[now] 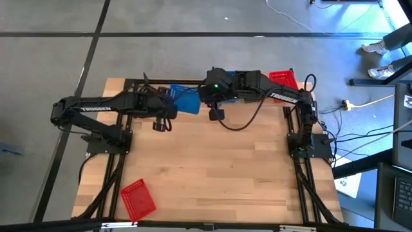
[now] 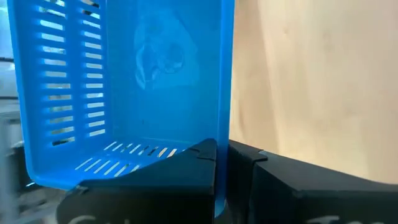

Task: Stack baskets on shelf by color
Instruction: Stack the blue bin on the blue bin on the shelf

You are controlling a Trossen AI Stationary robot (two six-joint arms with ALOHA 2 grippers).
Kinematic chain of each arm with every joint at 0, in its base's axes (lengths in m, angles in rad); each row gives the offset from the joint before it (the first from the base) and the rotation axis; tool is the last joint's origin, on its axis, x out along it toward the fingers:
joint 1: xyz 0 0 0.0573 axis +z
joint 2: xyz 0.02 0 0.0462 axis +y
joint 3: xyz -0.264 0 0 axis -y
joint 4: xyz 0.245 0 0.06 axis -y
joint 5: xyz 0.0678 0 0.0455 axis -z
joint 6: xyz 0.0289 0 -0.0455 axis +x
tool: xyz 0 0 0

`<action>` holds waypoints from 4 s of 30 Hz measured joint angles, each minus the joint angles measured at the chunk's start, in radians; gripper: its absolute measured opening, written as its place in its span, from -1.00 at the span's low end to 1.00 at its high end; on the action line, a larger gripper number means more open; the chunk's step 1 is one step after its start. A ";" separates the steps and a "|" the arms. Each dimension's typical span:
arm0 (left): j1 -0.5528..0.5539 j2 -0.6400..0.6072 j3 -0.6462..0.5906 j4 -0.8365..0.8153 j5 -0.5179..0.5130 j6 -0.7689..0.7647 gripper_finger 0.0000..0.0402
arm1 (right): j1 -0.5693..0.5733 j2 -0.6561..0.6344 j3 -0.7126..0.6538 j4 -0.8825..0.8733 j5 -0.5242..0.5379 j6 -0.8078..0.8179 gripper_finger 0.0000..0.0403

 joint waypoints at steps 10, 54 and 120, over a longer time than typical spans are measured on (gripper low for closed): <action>-0.094 -0.018 0.000 -0.013 -0.250 -0.022 -1.00 | -0.054 0.005 0.000 0.009 0.001 0.179 -0.42; -0.207 -0.020 0.000 0.069 -0.255 0.006 -0.93 | -0.096 0.084 0.000 0.130 -0.061 0.150 -0.96; -0.436 -0.286 0.000 0.289 -0.536 0.008 -0.62 | -0.305 -0.035 0.166 -0.434 0.103 1.407 -0.97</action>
